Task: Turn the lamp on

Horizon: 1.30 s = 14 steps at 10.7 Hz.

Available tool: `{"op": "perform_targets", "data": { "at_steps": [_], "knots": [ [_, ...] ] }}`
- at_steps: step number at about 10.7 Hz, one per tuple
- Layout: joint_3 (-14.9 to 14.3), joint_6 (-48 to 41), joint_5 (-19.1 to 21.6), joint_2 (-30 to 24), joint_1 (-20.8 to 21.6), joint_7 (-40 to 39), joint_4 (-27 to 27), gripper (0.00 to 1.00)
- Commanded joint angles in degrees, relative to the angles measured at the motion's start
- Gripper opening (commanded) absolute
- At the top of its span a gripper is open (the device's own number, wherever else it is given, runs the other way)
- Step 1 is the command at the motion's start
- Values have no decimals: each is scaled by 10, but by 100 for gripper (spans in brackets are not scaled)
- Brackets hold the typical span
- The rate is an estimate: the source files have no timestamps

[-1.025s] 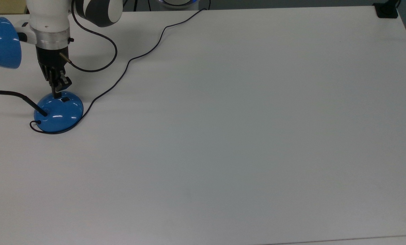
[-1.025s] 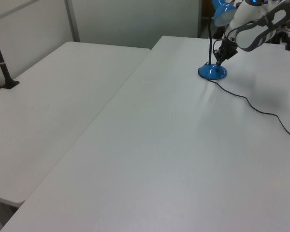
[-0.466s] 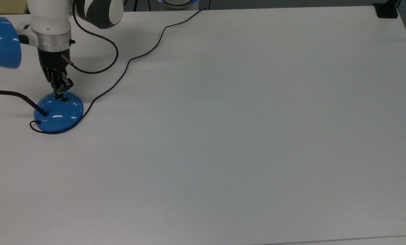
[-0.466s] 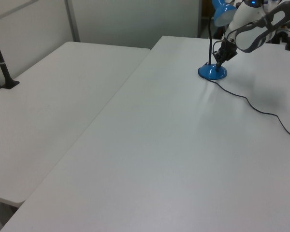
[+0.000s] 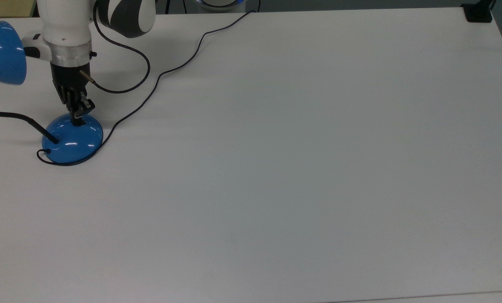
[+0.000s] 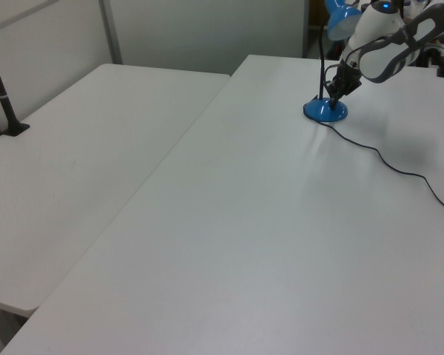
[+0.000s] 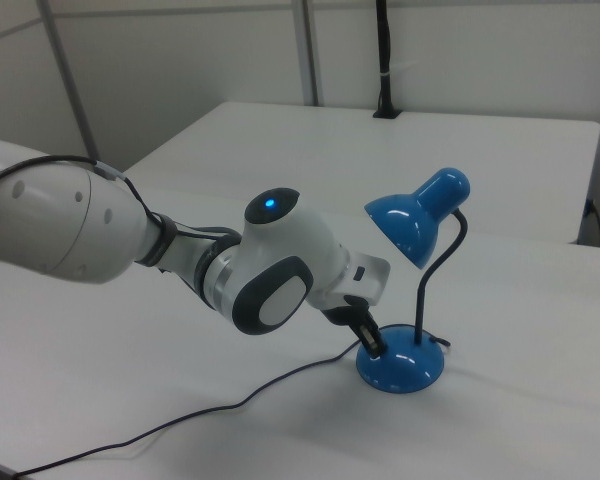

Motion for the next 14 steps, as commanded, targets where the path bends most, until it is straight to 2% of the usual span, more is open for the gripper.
{"op": "perform_targets", "data": {
  "at_steps": [1, 4, 6, 8, 10, 12, 14],
  "knots": [
    [-1, 10, -10, 31, 5, -1, 19, 0],
    [-1, 9, -16, 46, 4, -3, 36, 0],
    [0, -7, -17, 28, 6, -29, 32, 0],
    [14, -101, -17, -10, 25, -45, 31, 0],
    [39, -183, -17, -44, 56, -42, 32, 0],
    [47, -260, -17, -77, 107, -48, 38, 4],
    [47, -381, -17, -100, 167, -84, 94, 7]
  ]
}}
